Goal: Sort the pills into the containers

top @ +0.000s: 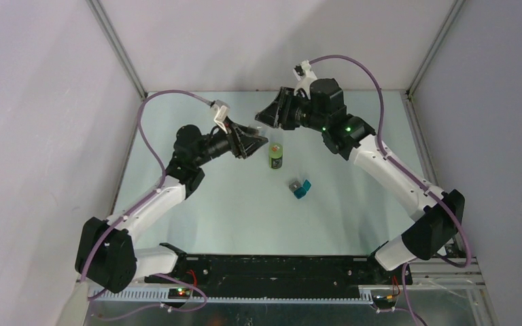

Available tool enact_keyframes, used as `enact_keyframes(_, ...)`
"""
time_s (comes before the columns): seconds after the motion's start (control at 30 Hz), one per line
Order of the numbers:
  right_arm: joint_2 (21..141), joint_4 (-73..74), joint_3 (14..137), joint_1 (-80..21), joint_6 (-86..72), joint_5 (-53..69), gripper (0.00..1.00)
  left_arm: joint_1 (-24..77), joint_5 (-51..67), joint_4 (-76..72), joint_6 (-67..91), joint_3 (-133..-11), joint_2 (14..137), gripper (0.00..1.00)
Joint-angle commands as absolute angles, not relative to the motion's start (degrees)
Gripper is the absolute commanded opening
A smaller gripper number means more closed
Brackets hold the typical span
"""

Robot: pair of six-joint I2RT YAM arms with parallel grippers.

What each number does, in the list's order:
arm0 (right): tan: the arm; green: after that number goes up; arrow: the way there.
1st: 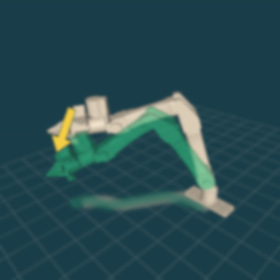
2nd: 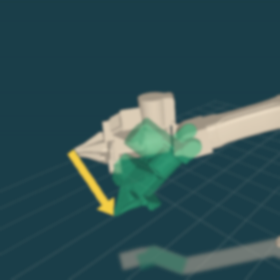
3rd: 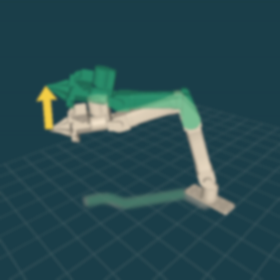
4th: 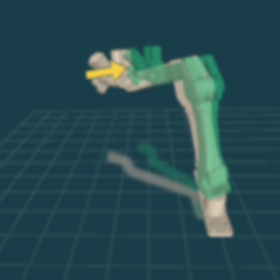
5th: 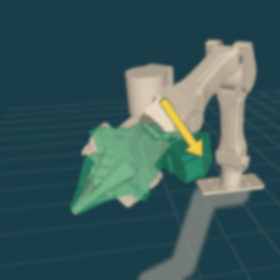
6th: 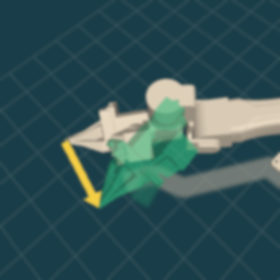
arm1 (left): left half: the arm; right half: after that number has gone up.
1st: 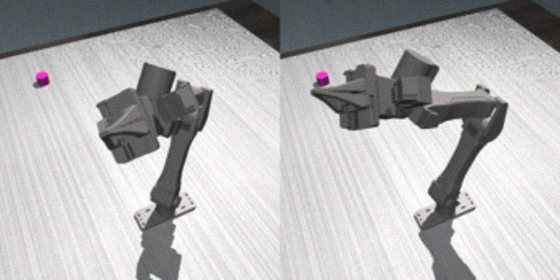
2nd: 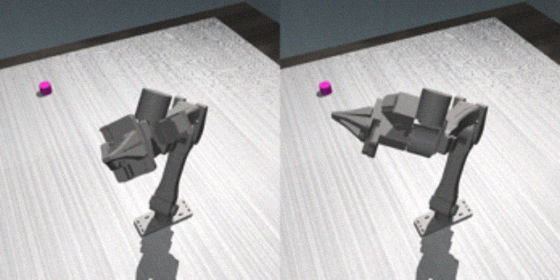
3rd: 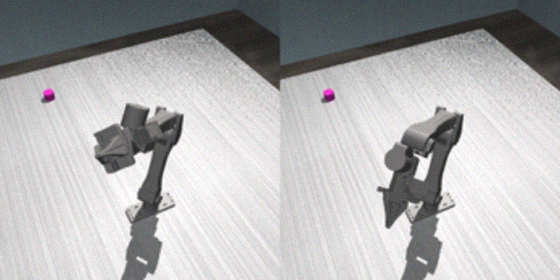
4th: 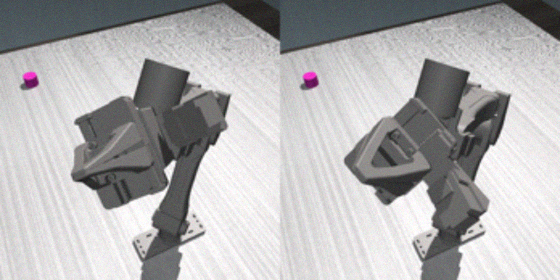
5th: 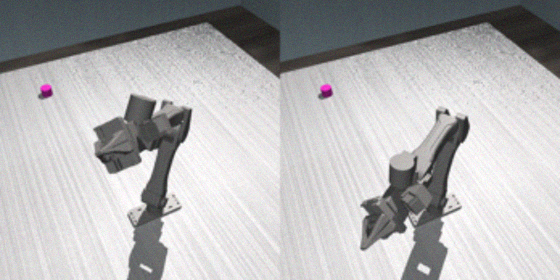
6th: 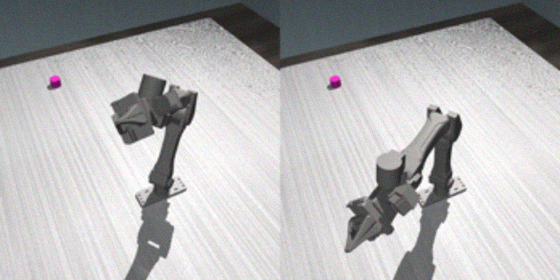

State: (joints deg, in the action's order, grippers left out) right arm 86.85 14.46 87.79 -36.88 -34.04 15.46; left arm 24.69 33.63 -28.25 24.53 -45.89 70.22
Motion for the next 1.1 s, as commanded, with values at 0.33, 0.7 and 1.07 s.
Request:
enact_keyframes(0.33,80.16,-9.52,75.60,-27.69,-18.64,56.09,0.25,24.61,56.46,-36.47,29.08,-48.70,72.13,0.00)
enact_keyframes(0.7,78.16,-9.15,75.39,-25.80,-22.21,53.67,0.96,23.95,59.02,-37.49,28.13,-49.22,71.76,0.00)
enact_keyframes(1.07,78.77,4.52,81.46,-39.24,-32.10,6.57,0.82,24.17,44.91,-34.05,25.04,-49.30,71.32,0.00)
